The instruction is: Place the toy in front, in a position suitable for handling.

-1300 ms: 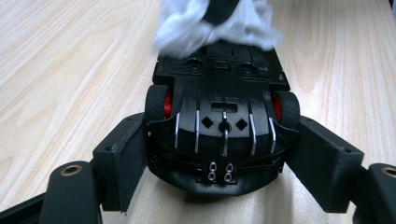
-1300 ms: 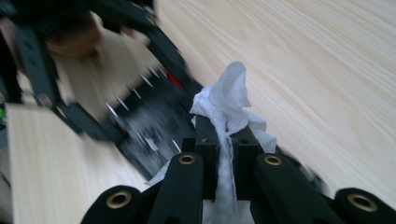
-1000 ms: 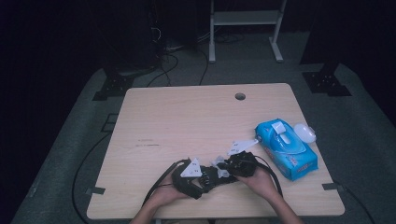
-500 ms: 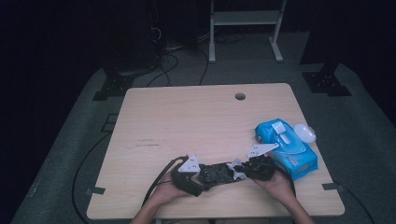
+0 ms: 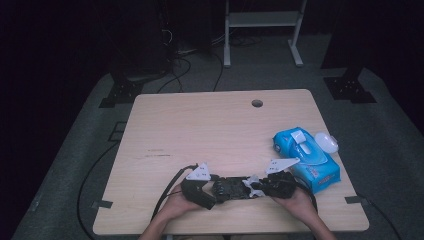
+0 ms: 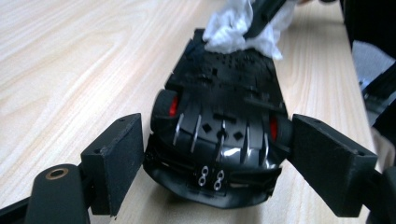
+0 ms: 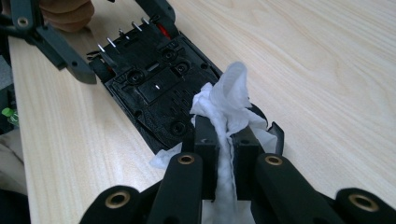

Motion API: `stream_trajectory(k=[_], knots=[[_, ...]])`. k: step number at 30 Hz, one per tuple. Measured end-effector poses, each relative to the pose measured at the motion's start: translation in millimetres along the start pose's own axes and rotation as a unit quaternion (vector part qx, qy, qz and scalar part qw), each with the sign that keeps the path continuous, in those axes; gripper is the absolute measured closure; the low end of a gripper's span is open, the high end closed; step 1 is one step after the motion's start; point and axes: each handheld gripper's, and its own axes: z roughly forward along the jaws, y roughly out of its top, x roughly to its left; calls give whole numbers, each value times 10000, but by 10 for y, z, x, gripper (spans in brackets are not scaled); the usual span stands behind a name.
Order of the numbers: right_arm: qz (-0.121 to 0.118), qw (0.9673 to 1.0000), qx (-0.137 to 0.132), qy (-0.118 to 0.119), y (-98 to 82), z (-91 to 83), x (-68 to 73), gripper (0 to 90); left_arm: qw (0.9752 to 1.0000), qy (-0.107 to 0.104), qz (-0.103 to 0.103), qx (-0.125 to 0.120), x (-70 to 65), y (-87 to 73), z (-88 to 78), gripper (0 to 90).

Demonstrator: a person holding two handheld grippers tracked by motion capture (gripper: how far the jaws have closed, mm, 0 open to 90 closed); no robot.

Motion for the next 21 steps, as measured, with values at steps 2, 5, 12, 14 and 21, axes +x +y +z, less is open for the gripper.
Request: stream_trajectory(k=[2,5,12,14,21], knots=[[-21,10000,-6,5,-2,-2,11,839,10000,-3,-70,-59,13,2,-14,184],[-30,10000,0,29,-9,-11,26,837,9998,-4,-183,-41,33,-3,-20,184],[-55,9999,-44,73,-8,-31,43,837,9995,58,-287,89,44,-16,11,184],[-18,9998,-107,155,1,-46,43,836,9995,65,-288,127,45,-22,14,187],[-33,9989,-228,419,-5,-59,81,836,9994,56,-318,94,57,-24,15,209]])
